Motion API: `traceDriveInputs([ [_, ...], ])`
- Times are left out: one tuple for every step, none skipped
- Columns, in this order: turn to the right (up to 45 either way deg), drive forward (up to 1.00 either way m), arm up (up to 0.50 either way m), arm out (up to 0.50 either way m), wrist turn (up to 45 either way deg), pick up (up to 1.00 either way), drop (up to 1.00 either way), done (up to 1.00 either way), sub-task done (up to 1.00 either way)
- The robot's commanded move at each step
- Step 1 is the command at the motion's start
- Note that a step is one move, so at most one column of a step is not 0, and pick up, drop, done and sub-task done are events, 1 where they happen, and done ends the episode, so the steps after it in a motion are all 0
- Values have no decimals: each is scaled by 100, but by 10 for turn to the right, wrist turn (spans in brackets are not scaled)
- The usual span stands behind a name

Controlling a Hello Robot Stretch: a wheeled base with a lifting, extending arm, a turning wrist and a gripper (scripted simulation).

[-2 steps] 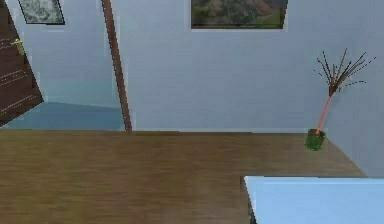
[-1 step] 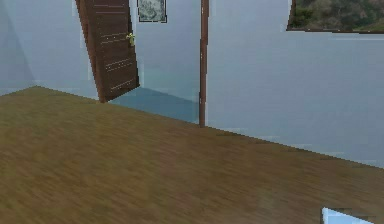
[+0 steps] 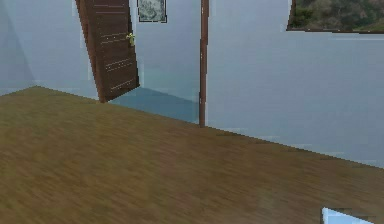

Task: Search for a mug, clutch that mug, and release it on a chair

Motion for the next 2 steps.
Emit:
traceDriveInputs([
  [0,0,22,0,0,0,0,0,0],
  [0,0,0,50,0,0,0,0,0],
])
